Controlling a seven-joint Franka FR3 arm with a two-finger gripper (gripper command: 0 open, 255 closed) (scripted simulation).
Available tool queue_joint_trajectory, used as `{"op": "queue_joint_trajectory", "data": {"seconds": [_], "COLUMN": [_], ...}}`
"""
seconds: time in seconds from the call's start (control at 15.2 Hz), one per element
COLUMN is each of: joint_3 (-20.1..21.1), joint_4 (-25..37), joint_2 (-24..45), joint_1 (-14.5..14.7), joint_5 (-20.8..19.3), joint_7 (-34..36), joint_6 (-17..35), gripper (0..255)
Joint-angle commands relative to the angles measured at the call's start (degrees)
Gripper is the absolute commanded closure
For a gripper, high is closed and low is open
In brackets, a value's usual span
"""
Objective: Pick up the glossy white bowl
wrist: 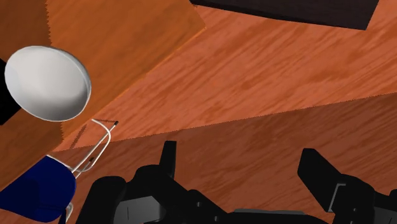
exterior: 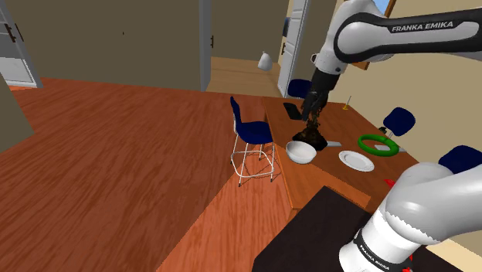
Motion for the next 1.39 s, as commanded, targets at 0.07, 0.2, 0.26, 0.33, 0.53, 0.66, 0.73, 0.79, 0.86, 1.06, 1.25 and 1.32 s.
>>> {"op": "queue_joint_trajectory", "data": {"seconds": [0.07,0.2,0.26,0.33,0.53,0.66,0.73,0.79,0.86,1.06,1.25,1.32], "joint_3": [-2.93,-4.87,-5.85,-6.86,-9.94,-12.04,-13.10,-14.17,-15.24,-18.32,-20.71,-21.19], "joint_4": [-2.39,-3.41,-3.80,-4.10,-4.49,-4.32,-4.10,-3.79,-3.40,-1.70,0.84,1.88], "joint_2": [3.36,5.83,7.21,8.68,13.62,17.34,19.31,21.36,23.48,30.27,37.69,40.28], "joint_1": [-0.73,-1.13,-1.31,-1.43,-1.58,-1.47,-1.34,-1.15,-0.92,-0.01,0.74,0.78], "joint_5": [-1.15,-1.72,-1.91,-2.07,-2.06,-1.54,-1.08,-0.46,0.35,4.07,10.19,12.74], "joint_7": [-3.01,-5.02,-6.06,-7.10,-10.48,-12.98,-14.34,-15.78,-17.32,-22.73,-29.59,-32.19], "joint_6": [6.09,9.77,11.62,13.47,19.03,22.67,24.45,26.20,27.91,32.67,36.62,37.68], "gripper": [0,0,0,0,0,0,0,0,0,0,0,0]}}
